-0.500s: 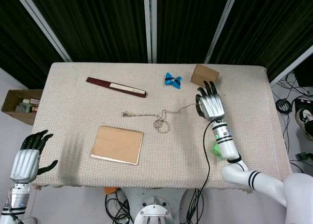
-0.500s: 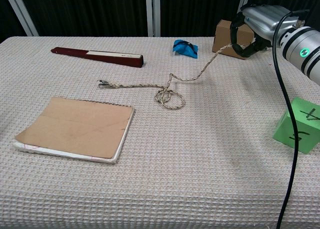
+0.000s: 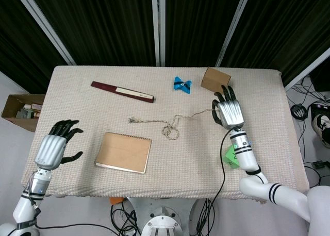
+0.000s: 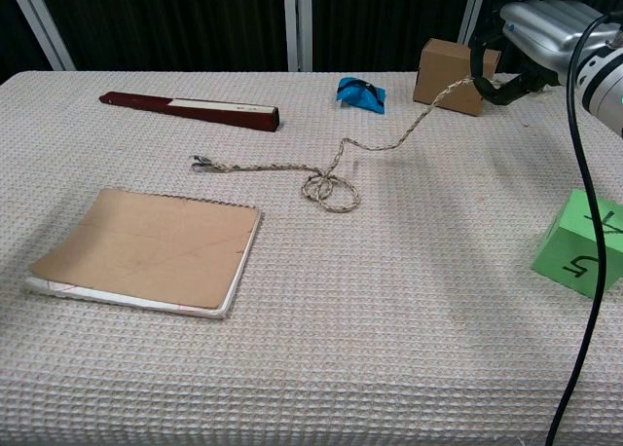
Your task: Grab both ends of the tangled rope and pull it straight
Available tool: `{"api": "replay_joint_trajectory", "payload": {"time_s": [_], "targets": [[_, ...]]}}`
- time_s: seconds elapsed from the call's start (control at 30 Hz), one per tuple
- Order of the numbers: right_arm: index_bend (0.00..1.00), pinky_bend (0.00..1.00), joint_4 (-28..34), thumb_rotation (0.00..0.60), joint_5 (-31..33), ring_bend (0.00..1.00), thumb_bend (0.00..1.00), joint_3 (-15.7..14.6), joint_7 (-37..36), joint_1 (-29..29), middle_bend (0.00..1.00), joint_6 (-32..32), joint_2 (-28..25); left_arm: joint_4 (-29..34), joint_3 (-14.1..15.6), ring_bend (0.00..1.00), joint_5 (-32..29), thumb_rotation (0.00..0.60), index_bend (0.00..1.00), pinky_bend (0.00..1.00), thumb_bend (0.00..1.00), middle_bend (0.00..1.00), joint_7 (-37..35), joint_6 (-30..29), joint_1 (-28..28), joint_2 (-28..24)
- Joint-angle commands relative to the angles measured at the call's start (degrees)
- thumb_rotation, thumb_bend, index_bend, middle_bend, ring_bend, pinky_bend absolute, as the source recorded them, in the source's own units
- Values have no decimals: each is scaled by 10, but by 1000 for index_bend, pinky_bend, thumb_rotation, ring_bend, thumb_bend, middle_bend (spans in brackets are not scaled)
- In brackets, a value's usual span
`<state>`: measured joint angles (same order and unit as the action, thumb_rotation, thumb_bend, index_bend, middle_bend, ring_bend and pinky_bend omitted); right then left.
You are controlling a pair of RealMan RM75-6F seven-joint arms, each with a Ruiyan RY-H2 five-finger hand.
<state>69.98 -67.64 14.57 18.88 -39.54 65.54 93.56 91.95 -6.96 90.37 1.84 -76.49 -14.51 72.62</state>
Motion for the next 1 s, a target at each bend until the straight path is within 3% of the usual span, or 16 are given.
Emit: {"api": "replay_joint_trajectory", "payload": {"time_s": [0.03, 0.17, 0.37, 0.67, 1.0], "targets": [[615, 0, 13, 600, 0, 0, 472, 1, -5, 10, 248, 10, -9, -23, -55, 106, -35, 600, 336, 136, 170, 163, -33, 109, -99, 29], [616, 0, 25, 600, -1, 0, 472, 1, -6, 17, 248, 15, -18, -76, -92, 106, -104, 600, 340, 136, 237, 163, -14, 216, -186, 85], [618, 0, 36, 600, 3, 0, 472, 5, -1, 22, 248, 15, -31, -176, -110, 106, -196, 600, 382, 128, 274, 163, 32, 316, -276, 177], [619, 0, 21, 600, 8, 0, 460, 4, -10, 22, 248, 1, -28, -272, -110, 106, -267, 600, 426, 104, 308, 163, 72, 353, -339, 269], [622, 0, 4, 600, 8, 0, 450, 7, -21, 17, 246, -10, -21, -338, -99, 106, -319, 600, 462, 102, 333, 163, 121, 365, -372, 317]]}}
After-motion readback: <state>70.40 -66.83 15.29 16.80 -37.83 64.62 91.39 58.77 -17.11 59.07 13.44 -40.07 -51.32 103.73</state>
